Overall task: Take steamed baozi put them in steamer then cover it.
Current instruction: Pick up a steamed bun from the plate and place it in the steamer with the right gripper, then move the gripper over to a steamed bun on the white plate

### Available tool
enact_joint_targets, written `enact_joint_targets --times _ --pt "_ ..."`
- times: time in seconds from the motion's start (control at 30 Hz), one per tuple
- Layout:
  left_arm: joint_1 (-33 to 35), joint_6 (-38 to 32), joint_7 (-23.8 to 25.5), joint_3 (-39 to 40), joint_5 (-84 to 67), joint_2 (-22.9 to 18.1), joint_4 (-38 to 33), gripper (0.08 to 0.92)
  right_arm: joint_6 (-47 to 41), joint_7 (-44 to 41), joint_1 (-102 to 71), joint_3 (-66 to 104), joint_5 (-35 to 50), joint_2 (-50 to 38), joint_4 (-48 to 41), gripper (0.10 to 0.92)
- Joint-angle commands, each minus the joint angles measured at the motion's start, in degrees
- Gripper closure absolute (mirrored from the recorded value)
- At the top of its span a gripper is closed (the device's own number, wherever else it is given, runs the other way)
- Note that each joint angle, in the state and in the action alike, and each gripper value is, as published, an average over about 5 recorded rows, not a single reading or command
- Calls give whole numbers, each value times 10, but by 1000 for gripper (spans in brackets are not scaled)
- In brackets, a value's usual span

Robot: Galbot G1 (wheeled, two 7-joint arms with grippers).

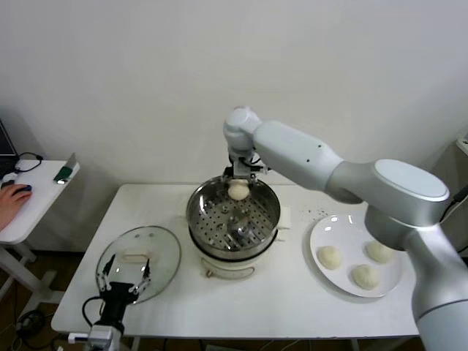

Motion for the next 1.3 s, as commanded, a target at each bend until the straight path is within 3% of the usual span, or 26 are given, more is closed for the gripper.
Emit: enact_joint_targets --times 0.03,0.17,0.4,0.53,0.73,0.87,1.03,1.3 --pt "0 0 0 0 0 3 1 177 28 18 -43 20 -75 27 -32 338" --pt "2 -1 -1 2 0 2 5 177 29 24 -55 24 -86 29 -36 329" --pt "4 -2 -2 1 0 1 6 177 26 24 -55 37 -89 28 -34 218" --pt "5 -2 -3 1 0 1 4 177 27 13 -36 40 -66 16 -15 204" --pt "6 0 -5 1 1 0 1 177 25 -6 21 25 14 -30 34 202" --pt "7 1 -6 1 2 0 -1 177 -6 -11 76 -2 128 -71 54 203" --pt "8 1 -6 5 10 0 -8 177 -125 36 157 -97 318 -159 87 203" --pt "10 3 -6 11 11 -1 -18 177 -501 95 279 -319 601 -336 243 203"
